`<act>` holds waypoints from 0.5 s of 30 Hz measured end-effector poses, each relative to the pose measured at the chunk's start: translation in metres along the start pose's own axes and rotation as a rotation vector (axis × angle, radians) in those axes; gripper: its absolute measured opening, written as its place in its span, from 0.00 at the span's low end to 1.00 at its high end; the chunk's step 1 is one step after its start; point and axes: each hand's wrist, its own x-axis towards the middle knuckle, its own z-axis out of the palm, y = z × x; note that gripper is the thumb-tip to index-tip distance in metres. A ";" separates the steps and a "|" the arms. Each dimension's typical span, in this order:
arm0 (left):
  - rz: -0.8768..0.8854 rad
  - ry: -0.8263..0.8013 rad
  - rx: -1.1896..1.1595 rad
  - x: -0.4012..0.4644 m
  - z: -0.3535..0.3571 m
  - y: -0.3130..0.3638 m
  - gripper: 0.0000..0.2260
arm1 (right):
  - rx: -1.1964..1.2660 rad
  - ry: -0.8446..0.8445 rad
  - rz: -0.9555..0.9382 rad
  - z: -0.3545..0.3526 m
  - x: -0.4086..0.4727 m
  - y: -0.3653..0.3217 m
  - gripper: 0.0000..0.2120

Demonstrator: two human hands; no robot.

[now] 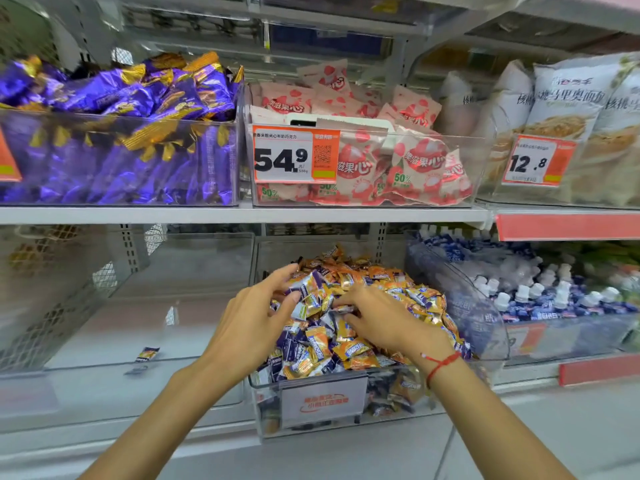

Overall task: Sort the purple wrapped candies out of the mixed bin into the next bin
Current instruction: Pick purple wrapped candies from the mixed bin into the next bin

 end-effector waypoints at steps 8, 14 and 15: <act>0.042 0.210 -0.019 0.001 -0.006 0.006 0.07 | -0.001 0.109 0.058 -0.019 -0.004 0.000 0.17; -0.025 0.499 -0.017 -0.006 -0.046 -0.025 0.07 | 0.283 0.366 -0.017 -0.028 0.000 -0.015 0.18; -0.066 0.483 0.009 -0.008 -0.051 -0.035 0.06 | 0.358 0.415 -0.058 -0.027 0.001 -0.026 0.15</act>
